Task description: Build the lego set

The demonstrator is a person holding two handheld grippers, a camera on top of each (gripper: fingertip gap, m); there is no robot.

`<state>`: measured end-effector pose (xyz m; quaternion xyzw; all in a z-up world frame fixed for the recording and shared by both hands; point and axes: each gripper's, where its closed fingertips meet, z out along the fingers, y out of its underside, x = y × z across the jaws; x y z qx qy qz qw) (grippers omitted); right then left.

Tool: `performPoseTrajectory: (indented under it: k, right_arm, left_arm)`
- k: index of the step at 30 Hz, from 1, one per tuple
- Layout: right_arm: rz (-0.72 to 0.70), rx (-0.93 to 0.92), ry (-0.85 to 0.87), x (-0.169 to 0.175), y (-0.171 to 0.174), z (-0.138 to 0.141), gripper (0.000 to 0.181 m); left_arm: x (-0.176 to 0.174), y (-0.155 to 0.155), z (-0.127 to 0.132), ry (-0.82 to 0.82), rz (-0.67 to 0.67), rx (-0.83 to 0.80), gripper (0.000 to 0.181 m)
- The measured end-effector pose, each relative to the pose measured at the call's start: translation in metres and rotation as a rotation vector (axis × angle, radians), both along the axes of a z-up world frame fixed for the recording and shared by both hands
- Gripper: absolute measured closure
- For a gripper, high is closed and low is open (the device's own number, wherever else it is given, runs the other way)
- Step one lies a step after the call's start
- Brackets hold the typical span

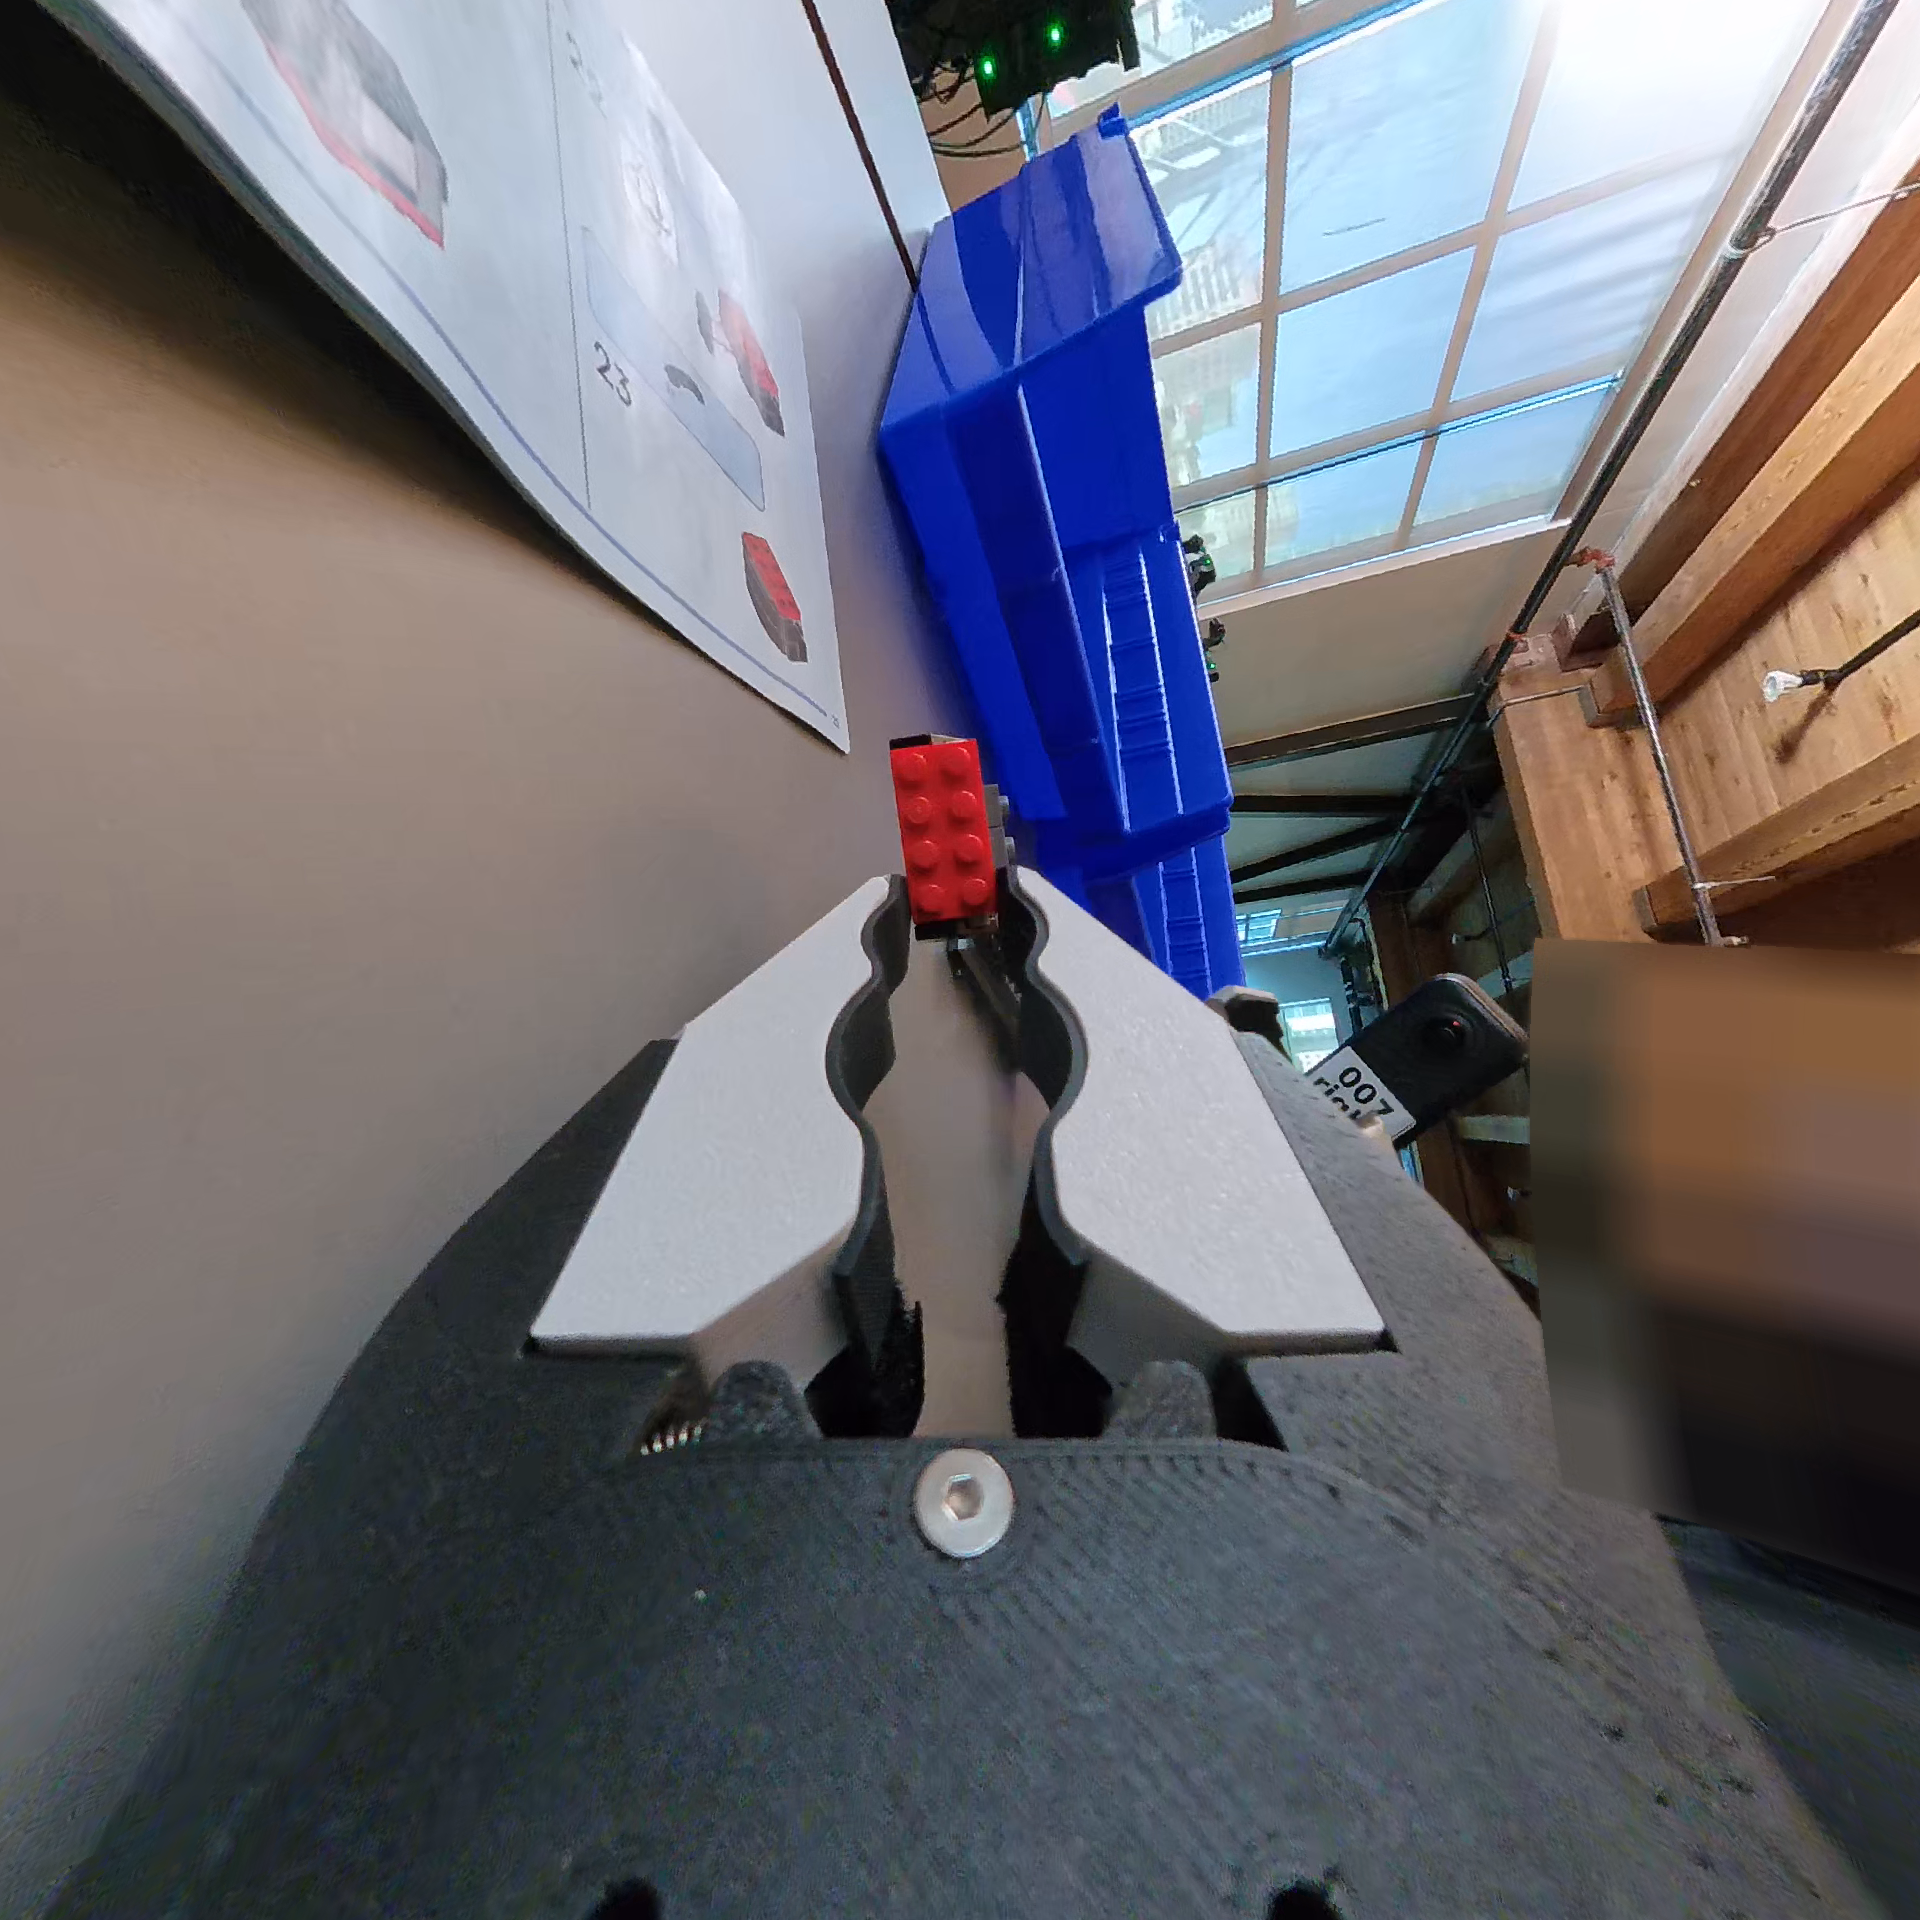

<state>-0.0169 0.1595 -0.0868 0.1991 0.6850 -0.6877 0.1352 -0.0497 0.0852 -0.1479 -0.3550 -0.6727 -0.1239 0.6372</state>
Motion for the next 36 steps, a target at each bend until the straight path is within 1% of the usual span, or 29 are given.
performPoseTrajectory:
  k: [8,13,16,18,20,22,23,25,27,29,31,33,34,36]
  right_arm:
    - [0.07,-0.006,0.07,0.031,0.012,0.004,0.144]
    - [0.095,0.005,0.105,0.043,0.02,0.008,0.144]
    - [0.142,-0.018,0.081,0.053,0.032,0.027,0.14]
    - [0.162,-0.039,0.058,0.058,0.05,0.046,0.138]
    - [0.152,-0.071,0.034,0.058,0.082,0.066,0.137]
    - [0.097,-0.098,0.005,0.054,0.124,0.082,0.137]
    - [0.057,-0.087,0.001,0.05,0.147,0.086,0.138]
    - [-0.068,-0.003,0.027,0.035,0.2,0.085,0.139]
    - [-0.196,0.148,0.059,0.018,0.26,0.082,0.14]
    - [-0.342,0.327,0.126,-0.005,0.324,0.083,0.143]
    - [-0.455,0.543,0.149,-0.031,0.382,0.073,0.145]
    - [-0.508,0.762,0.129,-0.054,0.425,0.053,0.147]
    - [-0.502,0.874,0.102,-0.062,0.439,0.038,0.148]
    - [-0.431,1.081,0.04,-0.069,0.454,0.008,0.149]
  left_arm:
    - [0.0,0.002,-0.004,-0.009,0.004,-0.057,0.165]
    - [0.001,0.003,-0.004,-0.003,0.006,-0.083,0.165]
    - [0.002,0.004,-0.001,0.012,-0.003,-0.083,0.165]
    - [0.002,0.005,0.001,0.024,-0.009,-0.077,0.165]
    - [0.004,0.006,0.003,0.039,-0.018,-0.068,0.165]
    - [0.005,0.007,0.005,0.047,-0.028,-0.058,0.165]
    - [0.006,0.008,0.006,0.051,-0.034,-0.053,0.165]
    - [0.006,0.01,0.007,0.054,-0.05,-0.044,0.165]
    - [0.007,0.012,0.008,0.057,-0.068,-0.032,0.165]
    - [0.008,0.014,0.009,0.061,-0.087,-0.018,0.165]
    - [0.009,0.015,0.01,0.066,-0.103,-0.004,0.165]
    - [0.01,0.017,0.011,0.069,-0.118,0.011,0.165]
    - [0.01,0.017,0.012,0.072,-0.125,0.018,0.165]
    - [0.012,0.017,0.014,0.081,-0.131,0.03,0.165]
